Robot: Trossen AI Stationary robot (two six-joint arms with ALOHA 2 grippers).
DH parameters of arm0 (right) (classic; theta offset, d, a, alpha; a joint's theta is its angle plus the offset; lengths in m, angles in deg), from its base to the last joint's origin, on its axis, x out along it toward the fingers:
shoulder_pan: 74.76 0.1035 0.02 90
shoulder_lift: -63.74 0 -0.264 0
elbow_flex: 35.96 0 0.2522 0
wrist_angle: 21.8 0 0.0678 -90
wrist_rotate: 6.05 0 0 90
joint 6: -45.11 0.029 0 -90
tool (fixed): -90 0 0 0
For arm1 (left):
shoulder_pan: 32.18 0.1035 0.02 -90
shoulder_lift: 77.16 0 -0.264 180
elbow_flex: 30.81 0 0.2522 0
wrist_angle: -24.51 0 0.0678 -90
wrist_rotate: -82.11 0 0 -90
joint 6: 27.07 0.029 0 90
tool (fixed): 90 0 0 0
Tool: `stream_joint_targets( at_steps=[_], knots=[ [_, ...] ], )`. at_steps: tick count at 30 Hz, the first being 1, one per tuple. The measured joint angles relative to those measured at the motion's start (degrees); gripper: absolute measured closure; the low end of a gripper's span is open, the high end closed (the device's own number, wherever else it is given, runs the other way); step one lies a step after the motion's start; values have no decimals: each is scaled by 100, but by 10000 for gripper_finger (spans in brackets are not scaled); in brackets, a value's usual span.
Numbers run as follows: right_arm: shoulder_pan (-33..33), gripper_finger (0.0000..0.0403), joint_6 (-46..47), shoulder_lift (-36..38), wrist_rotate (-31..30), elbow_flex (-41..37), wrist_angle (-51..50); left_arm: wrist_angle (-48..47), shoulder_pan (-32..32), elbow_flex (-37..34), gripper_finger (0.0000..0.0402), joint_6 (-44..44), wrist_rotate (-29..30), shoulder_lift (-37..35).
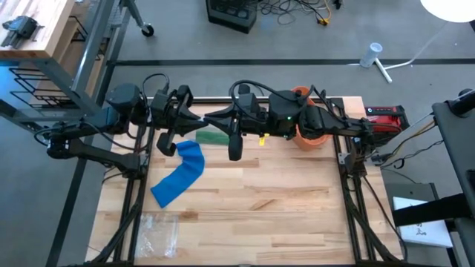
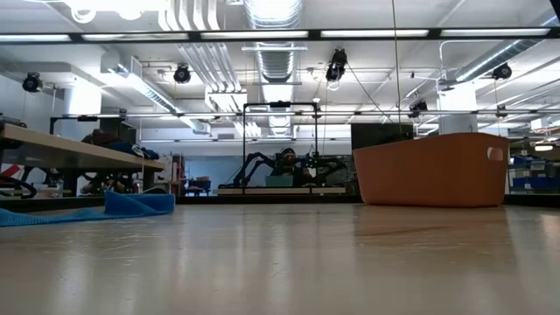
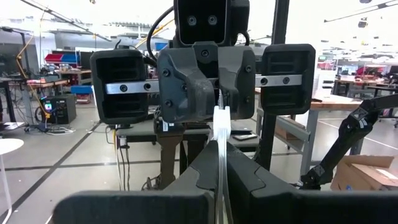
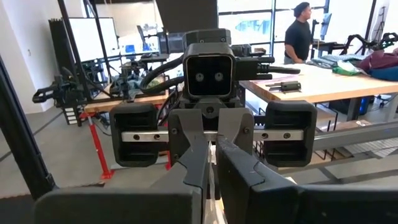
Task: Roll bandage
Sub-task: Close the transparent zip bag
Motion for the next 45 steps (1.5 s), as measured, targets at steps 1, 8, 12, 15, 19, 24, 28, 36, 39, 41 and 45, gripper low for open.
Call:
stream_joint_targets(
  at_steps=[1,8,12,15,19,24,28,36,39,41,45],
  knots=[
    [0,380,-2,-2,-1,0,-4,0,0,0,401,-2,0,0],
    [0,375,-2,-2,0,-37,-34,-2,0,0,401,-2,0,0],
    [0,374,-2,-4,-1,-70,-40,0,0,0,401,-2,0,0],
    [0,377,-2,-4,-3,-93,-38,0,0,0,402,-2,0,0],
    [0,379,-1,-7,-3,-94,-38,1,0,0,402,-2,-2,2],
    [0,374,0,-9,-3,-95,-23,6,0,0,402,-2,-2,9],
    [0,387,47,-9,7,-94,-22,-17,0,0,402,-46,-14,0],
    [2,402,191,20,49,-87,-50,-194,-2,0,379,-61,-149,-113],
    [2,402,191,64,49,-86,-59,-354,-2,2,352,-55,-149,-206],
    [2,402,191,83,48,-83,-51,-447,-2,2,332,-51,-138,-257],
    [2,403,191,105,54,-81,-57,-535,0,2,296,-47,-46,-346]
  ],
)
